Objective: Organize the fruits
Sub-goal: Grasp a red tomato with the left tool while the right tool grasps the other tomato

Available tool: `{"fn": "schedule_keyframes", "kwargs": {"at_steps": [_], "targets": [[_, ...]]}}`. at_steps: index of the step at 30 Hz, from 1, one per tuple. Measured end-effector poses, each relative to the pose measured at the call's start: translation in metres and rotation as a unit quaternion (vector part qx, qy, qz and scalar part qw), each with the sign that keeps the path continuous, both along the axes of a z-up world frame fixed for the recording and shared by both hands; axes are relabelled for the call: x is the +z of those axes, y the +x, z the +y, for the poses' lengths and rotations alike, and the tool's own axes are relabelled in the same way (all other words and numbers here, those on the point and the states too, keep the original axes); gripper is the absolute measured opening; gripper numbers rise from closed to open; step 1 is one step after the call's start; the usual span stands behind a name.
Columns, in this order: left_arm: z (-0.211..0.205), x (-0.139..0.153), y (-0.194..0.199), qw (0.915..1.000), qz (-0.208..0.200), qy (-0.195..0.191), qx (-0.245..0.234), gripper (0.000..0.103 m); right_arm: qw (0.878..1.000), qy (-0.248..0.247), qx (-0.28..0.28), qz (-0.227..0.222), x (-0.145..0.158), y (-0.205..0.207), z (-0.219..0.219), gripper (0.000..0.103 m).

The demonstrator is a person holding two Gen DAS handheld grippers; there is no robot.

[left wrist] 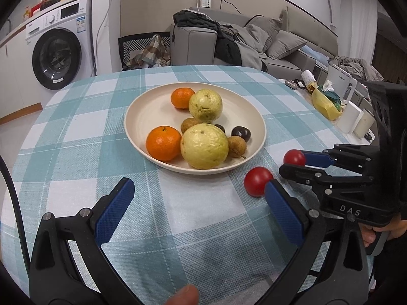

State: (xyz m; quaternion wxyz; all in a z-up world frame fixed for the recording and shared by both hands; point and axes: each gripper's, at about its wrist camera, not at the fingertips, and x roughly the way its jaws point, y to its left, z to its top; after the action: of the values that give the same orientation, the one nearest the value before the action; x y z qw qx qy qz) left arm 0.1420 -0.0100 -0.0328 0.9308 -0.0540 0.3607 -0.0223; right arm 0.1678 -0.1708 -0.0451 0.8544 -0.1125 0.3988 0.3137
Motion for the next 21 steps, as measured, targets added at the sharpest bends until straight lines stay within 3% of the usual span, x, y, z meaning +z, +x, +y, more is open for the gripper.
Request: {"fn": "schedule_keyframes", "kwargs": {"at_steps": [15, 21], "targets": [[-0.027, -0.009, 0.015, 0.9987, 0.04, -0.008, -0.03, 0.101, 1.0, 0.014, -0.024, -0.004, 0.009, 0.012, -0.019, 0.032], [-0.048, -0.014, 0.02, 0.9962, 0.057, 0.019, -0.063, 0.083, 0.999, 0.03, -0.033, -0.004, 0.018, 0.016, -0.032, 0.032]]}}
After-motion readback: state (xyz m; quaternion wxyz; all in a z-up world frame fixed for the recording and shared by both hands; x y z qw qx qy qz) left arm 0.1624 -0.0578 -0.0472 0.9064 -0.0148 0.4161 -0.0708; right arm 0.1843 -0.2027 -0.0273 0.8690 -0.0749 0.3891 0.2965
